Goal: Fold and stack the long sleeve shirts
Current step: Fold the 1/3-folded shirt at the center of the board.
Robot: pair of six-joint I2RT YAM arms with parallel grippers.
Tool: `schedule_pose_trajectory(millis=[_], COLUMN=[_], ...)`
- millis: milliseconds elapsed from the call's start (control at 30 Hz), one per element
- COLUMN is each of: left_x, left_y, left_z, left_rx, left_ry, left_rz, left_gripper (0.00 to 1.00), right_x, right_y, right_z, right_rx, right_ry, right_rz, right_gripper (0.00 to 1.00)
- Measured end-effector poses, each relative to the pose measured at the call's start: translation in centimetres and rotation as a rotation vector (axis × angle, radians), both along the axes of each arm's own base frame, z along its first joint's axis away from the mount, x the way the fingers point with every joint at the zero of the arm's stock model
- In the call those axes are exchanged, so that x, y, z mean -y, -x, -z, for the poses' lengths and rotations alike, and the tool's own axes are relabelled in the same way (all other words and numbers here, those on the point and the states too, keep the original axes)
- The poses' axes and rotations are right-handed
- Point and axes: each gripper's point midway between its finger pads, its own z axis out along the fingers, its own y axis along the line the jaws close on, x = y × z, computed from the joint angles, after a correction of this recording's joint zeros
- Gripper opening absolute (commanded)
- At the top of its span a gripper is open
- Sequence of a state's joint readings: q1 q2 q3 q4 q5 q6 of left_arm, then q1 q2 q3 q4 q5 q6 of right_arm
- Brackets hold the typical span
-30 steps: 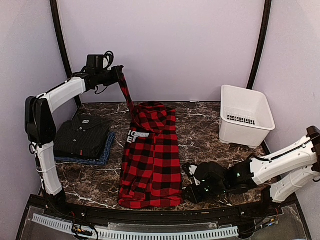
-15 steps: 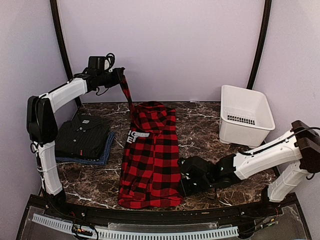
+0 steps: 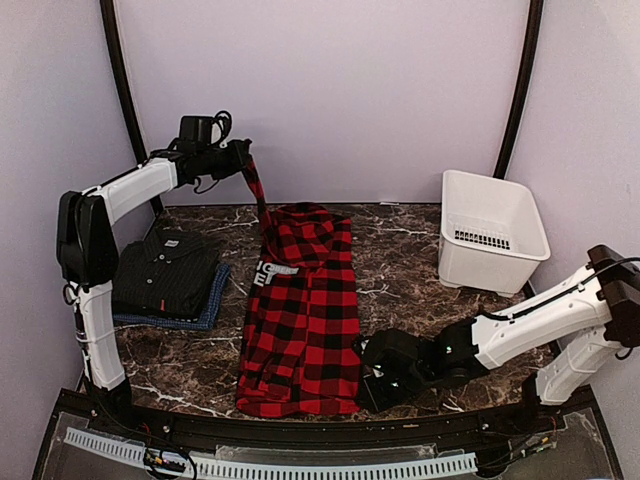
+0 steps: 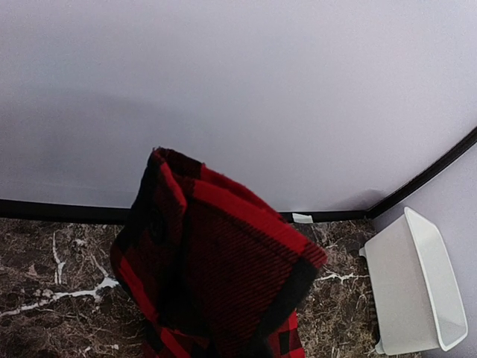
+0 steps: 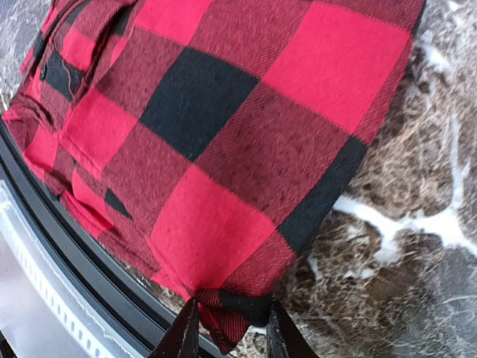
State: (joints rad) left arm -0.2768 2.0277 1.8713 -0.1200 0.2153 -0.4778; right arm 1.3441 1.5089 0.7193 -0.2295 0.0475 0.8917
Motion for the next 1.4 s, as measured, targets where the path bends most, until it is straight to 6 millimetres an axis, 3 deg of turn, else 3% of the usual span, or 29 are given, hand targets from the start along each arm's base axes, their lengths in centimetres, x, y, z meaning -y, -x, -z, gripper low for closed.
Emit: schedule_pose_trajectory(millis=[133,300,433,600,733,900,1100,1200,1400], left_x=[0.1,0.3,0.8,2.3,4.5,8.8,13.4,14.0,14.0], left_y=[0.0,0.0,0.2,1.0,2.7,8.1,19.0,23.0,27.5], left_z=[0.2,0.3,-0.3,-1.1,-1.0,1.6,7.7,10.5,14.3], left_rx=[-0.007,-0.008,0.0,0.009,0.007,-0.064,-0.264,-0.359,-0.477], left_ry=[0.005,0.008,0.021,0.05,0.064,0.064,0.08,0.082,0.058], left_rz=[0.004,0.012,0.042,0.142,0.275,0.474,0.698,0.748,0.776], left_gripper=[0.0,0.0,0.0,0.0,0.0,0.0,0.0,0.0,0.0], right_x=[0.0,0.0,0.6,0.9,1.5,3.5,5.6,5.8,4.4], right_y=[0.9,1.7,1.2,-1.0,-4.5,-9.7,-14.4,-16.0,-17.2], right_z=[0.3,0.4,-0.8,-4.4,-7.0,-9.0,-10.2,-10.6,-9.9], right_rx=[-0.031,-0.049,-0.014,0.074,0.139,0.218,0.273,0.288,0.282], right_ry=[-0.002,-0.004,-0.013,-0.067,-0.112,-0.129,-0.154,-0.165,-0.17], right_rz=[-0.028,-0.046,-0.024,0.039,0.128,0.253,0.353,0.365,0.326], right_gripper=[0.25,0.38,0.41,0.42,0.42,0.42,0.43,0.43,0.43])
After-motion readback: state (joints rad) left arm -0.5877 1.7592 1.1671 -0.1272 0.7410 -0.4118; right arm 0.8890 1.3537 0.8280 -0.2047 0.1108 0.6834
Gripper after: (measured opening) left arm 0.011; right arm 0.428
